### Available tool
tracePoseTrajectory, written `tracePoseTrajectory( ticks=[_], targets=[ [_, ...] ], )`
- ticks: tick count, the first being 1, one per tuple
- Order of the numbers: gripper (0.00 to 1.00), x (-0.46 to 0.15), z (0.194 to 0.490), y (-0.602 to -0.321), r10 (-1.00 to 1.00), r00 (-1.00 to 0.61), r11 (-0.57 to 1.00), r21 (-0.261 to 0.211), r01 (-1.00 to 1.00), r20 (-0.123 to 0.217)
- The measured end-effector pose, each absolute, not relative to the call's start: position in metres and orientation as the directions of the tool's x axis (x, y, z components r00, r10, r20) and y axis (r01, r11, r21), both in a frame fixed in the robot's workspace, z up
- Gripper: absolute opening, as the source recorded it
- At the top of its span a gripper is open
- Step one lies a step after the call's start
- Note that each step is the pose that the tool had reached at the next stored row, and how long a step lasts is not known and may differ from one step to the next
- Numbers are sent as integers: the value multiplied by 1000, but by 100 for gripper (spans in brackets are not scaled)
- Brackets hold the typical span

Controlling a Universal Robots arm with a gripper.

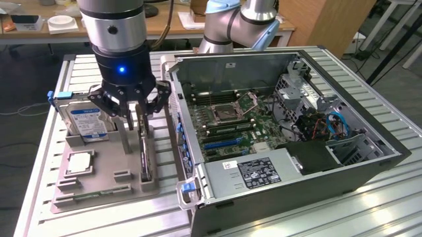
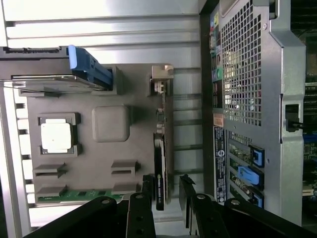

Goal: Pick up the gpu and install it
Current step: 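Pick up the gpu and move the gpu toward the slot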

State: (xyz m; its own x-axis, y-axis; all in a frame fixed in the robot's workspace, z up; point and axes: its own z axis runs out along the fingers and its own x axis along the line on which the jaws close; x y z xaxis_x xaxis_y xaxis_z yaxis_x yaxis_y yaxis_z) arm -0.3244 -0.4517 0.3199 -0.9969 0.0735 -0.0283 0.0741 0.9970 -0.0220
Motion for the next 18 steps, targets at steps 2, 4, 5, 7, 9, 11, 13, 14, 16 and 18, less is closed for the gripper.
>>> tracePoseTrajectory(
  ticks=[2, 4, 5, 7, 9, 11, 13, 14, 16, 18],
  targets=[
    [36, -324, 318, -452, 73, -997, 997, -22, 74, -28],
    [36, -324, 315, -452, 73, -997, 997, -22, 74, -29],
    [36, -324, 314, -453, 73, -997, 997, -22, 74, -29],
    [36, -324, 311, -453, 74, -997, 997, -22, 74, -29],
    [36, -324, 308, -453, 73, -997, 997, -22, 74, -29],
    [36, -324, 305, -453, 73, -997, 997, -22, 74, -30],
    [36, -324, 302, -453, 73, -997, 997, -22, 74, -30],
    [36, -324, 301, -453, 73, -997, 997, -22, 74, -30],
    [36, -324, 298, -454, 73, -997, 997, -22, 74, -30],
    [36, -324, 295, -454, 73, -997, 997, -22, 74, -31]
  ],
)
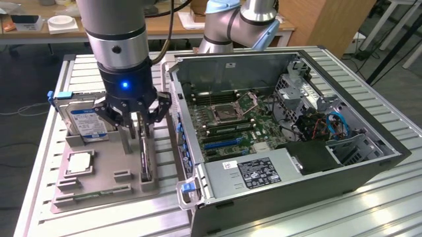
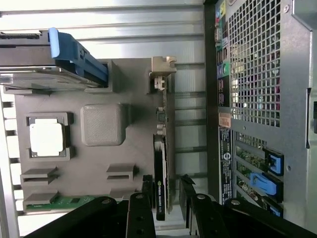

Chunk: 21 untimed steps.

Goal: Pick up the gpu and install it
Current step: 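Pick up the gpu and move the gpu toward the slot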

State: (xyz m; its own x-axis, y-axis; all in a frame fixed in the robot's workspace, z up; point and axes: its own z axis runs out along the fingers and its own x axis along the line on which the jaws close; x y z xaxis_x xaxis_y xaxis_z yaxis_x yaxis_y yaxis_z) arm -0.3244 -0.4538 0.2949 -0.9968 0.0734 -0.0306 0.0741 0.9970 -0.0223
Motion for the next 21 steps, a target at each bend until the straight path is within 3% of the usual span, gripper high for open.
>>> tracePoseTrajectory(
  ticks=[21],
  targets=[
    [36, -324, 268, -456, 64, -997, 998, -22, 64, -32]
  ],
)
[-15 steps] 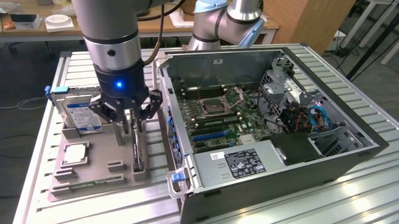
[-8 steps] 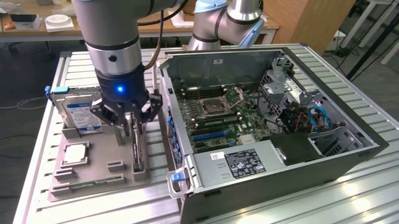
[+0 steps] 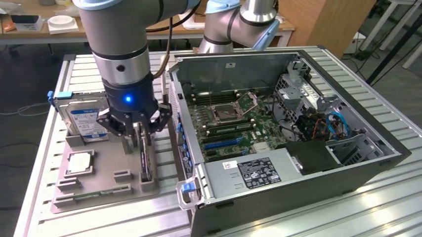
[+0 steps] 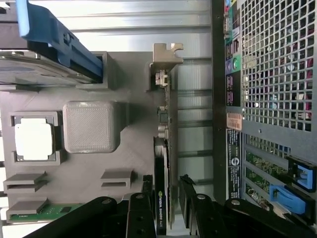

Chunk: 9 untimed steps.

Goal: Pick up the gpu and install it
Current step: 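Pick up the gpu and move the gpu toward the slot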

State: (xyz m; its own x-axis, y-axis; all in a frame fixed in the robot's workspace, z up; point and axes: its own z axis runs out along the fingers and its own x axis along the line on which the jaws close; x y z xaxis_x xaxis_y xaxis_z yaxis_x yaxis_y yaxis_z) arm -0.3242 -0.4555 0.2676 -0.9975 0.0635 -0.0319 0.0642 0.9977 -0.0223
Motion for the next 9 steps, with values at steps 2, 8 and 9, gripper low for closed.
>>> tracePoseTrajectory(
  ticks=[2, 8, 9],
  targets=[
    [36, -324, 267, -456, 58, -998, 998, -22, 59, -32],
    [36, -324, 267, -456, 56, -998, 998, -24, 57, -32],
    [36, -325, 267, -456, 56, -998, 998, -24, 57, -32]
  ],
)
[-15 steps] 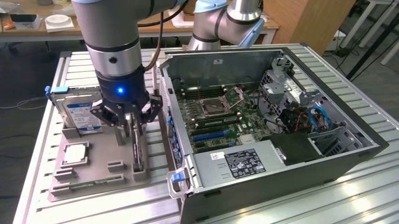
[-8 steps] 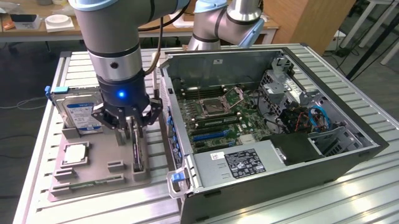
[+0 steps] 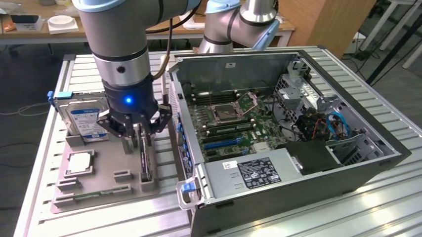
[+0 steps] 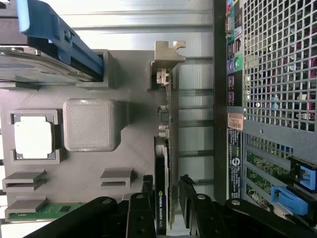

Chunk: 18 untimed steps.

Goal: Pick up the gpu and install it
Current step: 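Pick up the gpu and move the gpu toward the slot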

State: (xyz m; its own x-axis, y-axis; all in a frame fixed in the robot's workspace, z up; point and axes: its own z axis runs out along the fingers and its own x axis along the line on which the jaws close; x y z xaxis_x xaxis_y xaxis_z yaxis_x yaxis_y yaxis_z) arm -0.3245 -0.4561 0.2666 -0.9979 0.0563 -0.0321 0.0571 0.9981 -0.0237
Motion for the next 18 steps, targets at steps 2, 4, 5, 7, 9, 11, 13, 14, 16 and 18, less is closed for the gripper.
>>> tracePoseTrajectory(
  ticks=[2, 4, 5, 7, 9, 11, 13, 14, 16, 18],
  targets=[
    [36, -325, 267, -456, 56, -998, 998, -24, 57, -32],
    [36, -325, 267, -456, 56, -998, 998, -24, 57, -32],
    [36, -325, 267, -456, 56, -998, 998, -24, 57, -32],
    [43, -325, 267, -456, 56, -998, 998, -24, 57, -32],
    [43, -325, 267, -456, 56, -998, 998, -24, 57, -32],
    [43, -325, 265, -456, 56, -998, 998, -24, 57, -32],
    [43, -325, 263, -456, 56, -998, 998, -24, 57, -32],
    [43, -325, 261, -456, 56, -998, 998, -24, 57, -32],
    [43, -325, 260, -457, 56, -998, 998, -24, 57, -32],
    [43, -325, 258, -457, 56, -998, 998, -24, 57, -32]
  ],
)
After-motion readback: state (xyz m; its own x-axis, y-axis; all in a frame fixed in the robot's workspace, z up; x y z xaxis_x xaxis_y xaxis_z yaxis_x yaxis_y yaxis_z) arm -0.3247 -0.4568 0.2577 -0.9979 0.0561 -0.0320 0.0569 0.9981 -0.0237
